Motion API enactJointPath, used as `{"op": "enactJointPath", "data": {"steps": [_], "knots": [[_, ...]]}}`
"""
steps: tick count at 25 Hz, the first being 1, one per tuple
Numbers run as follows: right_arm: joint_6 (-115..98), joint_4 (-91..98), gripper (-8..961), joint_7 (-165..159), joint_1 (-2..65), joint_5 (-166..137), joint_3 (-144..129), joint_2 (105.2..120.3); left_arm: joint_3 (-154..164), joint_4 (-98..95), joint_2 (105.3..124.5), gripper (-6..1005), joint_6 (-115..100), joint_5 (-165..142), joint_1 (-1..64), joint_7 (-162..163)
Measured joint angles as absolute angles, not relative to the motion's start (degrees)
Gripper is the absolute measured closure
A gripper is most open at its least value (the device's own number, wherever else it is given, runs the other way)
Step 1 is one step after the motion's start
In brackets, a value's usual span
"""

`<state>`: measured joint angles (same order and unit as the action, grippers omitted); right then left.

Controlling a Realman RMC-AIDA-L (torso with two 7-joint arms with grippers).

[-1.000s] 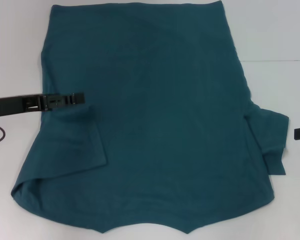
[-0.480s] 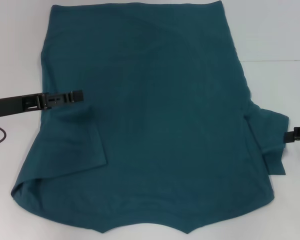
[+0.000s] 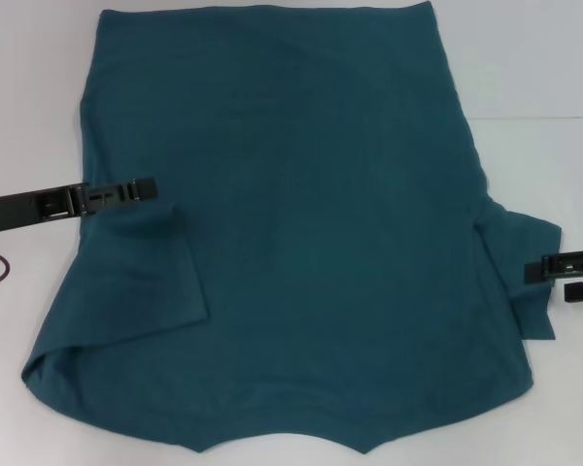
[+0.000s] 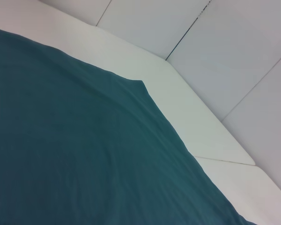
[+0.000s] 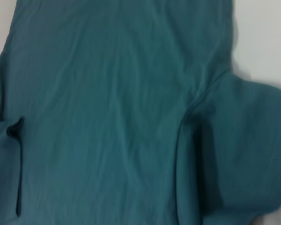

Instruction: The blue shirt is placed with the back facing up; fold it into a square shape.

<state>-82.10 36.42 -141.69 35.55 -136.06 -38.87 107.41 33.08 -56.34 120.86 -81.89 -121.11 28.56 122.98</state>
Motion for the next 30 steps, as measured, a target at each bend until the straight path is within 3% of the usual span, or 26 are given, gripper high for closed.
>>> {"op": "enactJointPath", "data": {"steps": [11, 21, 30], "knots": [[-80.5, 35.6, 9, -142.5, 35.6, -137.5, -40.5, 107.51, 31.8, -56.3, 120.96, 39, -81.9, -121.0, 28.6, 123.0], [-79.3, 35.6, 8, -139.9, 36.7, -137.5, -40.5, 108.88, 31.8, -56.3, 120.97, 40, -81.9, -120.4, 28.3, 123.0], [-77.6, 34.3, 9, -140.1, 37.1, -137.6, -40.6, 108.98, 31.8, -56.2, 120.91, 40, -81.7, -119.6, 28.0, 122.9]]}}
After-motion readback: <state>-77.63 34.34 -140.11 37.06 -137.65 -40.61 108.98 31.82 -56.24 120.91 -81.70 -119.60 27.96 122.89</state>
